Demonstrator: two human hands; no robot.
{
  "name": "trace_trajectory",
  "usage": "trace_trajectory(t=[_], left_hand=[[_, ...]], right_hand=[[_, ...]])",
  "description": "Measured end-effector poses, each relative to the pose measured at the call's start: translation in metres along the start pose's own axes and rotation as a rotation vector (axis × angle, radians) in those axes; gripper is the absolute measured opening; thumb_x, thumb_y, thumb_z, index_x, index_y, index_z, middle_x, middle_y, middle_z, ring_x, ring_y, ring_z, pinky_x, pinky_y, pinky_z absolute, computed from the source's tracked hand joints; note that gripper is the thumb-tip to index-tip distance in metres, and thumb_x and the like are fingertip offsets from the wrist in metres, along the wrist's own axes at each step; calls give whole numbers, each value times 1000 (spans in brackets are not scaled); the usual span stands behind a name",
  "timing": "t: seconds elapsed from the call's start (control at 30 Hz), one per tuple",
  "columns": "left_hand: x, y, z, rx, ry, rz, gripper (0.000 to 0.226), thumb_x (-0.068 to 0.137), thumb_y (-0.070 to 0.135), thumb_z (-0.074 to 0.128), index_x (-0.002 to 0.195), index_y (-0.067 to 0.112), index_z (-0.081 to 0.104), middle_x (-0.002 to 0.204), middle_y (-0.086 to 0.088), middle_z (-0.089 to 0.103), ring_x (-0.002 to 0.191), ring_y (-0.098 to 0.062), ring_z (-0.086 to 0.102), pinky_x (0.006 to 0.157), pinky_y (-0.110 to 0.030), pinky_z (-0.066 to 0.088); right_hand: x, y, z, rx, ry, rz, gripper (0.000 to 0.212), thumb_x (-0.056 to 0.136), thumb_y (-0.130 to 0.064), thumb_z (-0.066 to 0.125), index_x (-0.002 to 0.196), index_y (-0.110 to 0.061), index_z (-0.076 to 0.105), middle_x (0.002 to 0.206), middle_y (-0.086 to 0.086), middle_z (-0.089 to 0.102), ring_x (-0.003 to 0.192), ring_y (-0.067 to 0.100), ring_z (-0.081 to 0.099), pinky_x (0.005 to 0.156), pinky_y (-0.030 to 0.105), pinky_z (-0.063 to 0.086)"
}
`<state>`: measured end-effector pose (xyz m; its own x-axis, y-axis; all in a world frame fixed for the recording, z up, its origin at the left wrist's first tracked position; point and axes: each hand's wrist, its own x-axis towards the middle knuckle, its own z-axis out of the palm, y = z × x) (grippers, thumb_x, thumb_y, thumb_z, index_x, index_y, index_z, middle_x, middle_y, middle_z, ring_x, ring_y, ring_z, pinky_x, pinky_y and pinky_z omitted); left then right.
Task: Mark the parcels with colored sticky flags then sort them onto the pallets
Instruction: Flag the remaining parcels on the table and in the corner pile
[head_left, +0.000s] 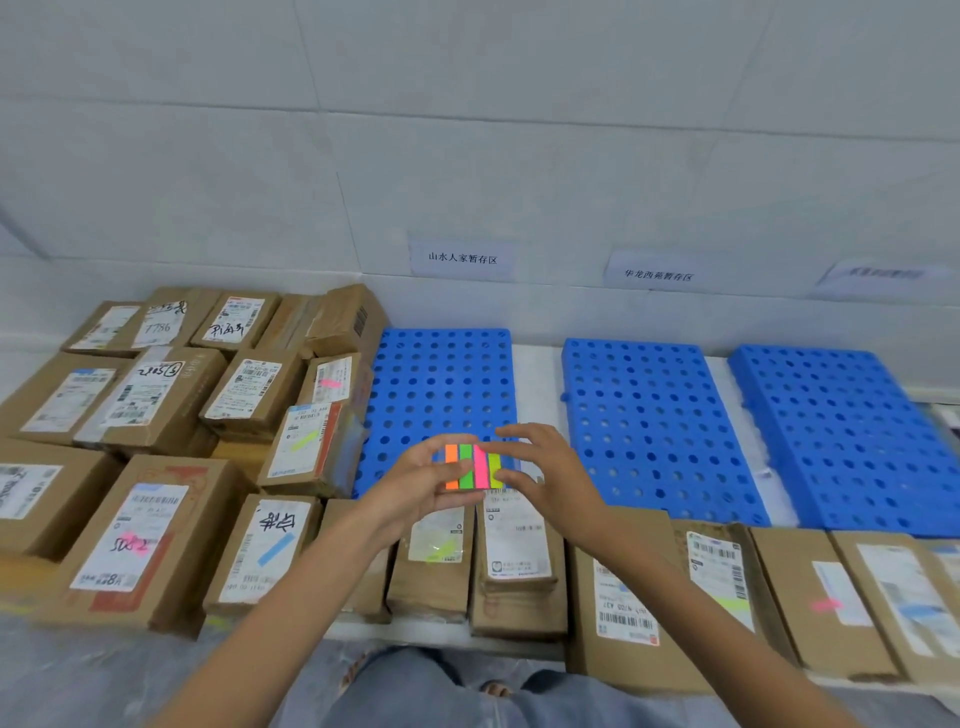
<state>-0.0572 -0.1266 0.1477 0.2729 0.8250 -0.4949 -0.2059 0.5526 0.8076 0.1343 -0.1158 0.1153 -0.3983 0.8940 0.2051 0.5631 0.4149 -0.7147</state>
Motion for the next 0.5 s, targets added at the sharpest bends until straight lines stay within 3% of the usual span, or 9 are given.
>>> trace_trajectory(t=[0.07, 0.2, 0.33, 0.5], left_hand=[[-2, 0, 3, 12, 3, -3, 32, 90, 4, 57, 122, 9, 56, 109, -19, 67, 95, -29, 69, 78, -30, 58], [-4, -3, 10, 26, -3, -3, 32, 91, 5, 57, 122, 11, 56, 114, -20, 65, 100, -30, 67, 80, -32, 58], [-3, -6, 15, 41, -2, 5, 31, 92, 6, 55, 122, 12, 56, 112, -18, 67, 100, -30, 67, 80, -31, 58], [-2, -8, 20, 74, 10, 0, 31, 92, 4, 56, 122, 11, 57, 114, -20, 65, 99, -29, 68, 77, -29, 58]], right_hand=[[-4, 5, -10, 96, -39, 33, 33, 87, -25, 64, 120, -28, 62, 126, -12, 54, 121, 5, 45, 103, 19, 31], [-14, 9, -25, 212, -91, 59, 31, 88, -23, 61, 118, -32, 61, 132, -13, 52, 126, -4, 42, 103, 9, 30], [-19, 9, -27, 191, -77, 80, 28, 86, -28, 65, 113, -34, 62, 127, -12, 54, 121, -3, 45, 102, 13, 33], [-22, 12, -24, 49, 4, 16, 30, 78, -38, 71, 104, -25, 64, 112, -9, 57, 110, 7, 52, 96, 29, 43]])
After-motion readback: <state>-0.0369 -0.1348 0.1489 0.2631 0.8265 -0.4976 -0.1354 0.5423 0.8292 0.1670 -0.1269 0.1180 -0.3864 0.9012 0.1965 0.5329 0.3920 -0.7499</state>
